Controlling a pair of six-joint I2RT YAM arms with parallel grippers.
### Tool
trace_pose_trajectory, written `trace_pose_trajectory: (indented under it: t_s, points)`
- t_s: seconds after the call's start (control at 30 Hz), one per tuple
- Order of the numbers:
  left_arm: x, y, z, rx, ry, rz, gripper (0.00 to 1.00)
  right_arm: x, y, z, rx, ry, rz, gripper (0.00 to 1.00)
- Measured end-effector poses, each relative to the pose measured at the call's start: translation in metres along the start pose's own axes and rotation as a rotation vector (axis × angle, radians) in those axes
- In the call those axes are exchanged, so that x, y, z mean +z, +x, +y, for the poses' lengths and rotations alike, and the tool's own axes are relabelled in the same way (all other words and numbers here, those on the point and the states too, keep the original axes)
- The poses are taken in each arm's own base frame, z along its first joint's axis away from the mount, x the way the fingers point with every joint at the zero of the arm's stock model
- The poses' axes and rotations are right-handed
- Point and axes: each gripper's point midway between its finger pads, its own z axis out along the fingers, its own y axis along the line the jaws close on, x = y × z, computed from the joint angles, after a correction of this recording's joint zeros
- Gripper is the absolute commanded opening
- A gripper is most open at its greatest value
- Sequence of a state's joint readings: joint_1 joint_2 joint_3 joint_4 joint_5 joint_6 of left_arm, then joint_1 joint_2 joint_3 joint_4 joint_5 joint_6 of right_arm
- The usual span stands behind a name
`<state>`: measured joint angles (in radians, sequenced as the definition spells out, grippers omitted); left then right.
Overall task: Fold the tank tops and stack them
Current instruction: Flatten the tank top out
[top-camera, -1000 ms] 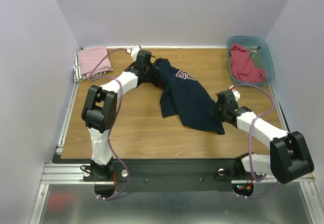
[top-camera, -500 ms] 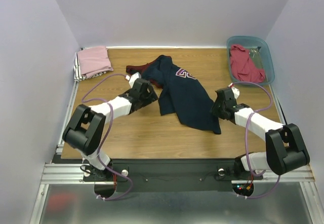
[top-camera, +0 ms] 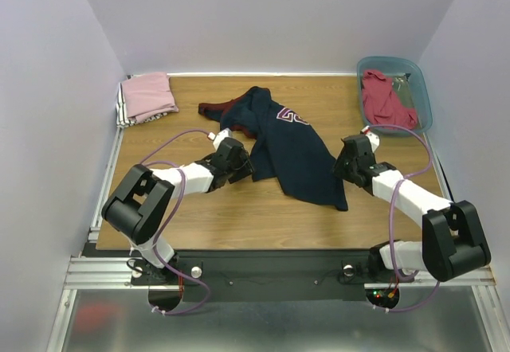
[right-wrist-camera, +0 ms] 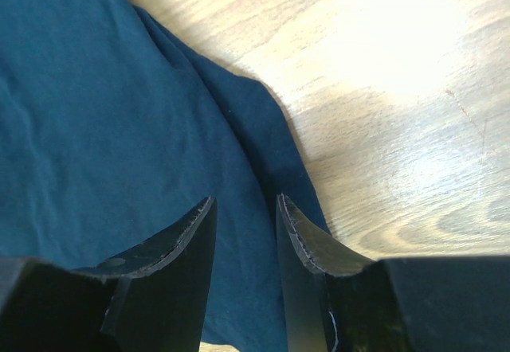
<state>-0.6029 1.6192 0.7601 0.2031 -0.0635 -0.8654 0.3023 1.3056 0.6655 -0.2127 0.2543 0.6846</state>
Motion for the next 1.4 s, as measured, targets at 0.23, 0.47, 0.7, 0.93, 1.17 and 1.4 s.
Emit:
trace_pose_trajectory:
  t_s: [0.23,0.47,0.7,0.93,1.17,1.4]
  points:
    - [-0.001,0.009,-0.009,0.001,0.017,-0.005,0.64,-0.004,-0.005,0.003,0.007,-0.016,-0.018,0.42]
    - [0.008,0.017,-0.022,0.025,0.008,-0.019,0.41,-0.006,-0.007,0.005,0.01,-0.025,-0.024,0.42]
    - [0.016,0.023,-0.02,0.021,-0.014,-0.014,0.0,-0.013,-0.013,0.009,0.011,-0.054,-0.039,0.42]
    - [0.0,0.007,0.001,0.023,-0.107,-0.038,0.0,-0.025,-0.011,0.012,0.016,-0.102,-0.037,0.42]
    - [-0.04,-0.066,0.031,-0.091,-0.136,-0.197,0.0,-0.033,0.022,-0.003,0.017,-0.121,0.044,0.42]
    - [-0.061,-0.077,0.063,-0.135,-0.173,-0.225,0.0,-0.033,0.077,-0.029,0.044,-0.095,0.191,0.39]
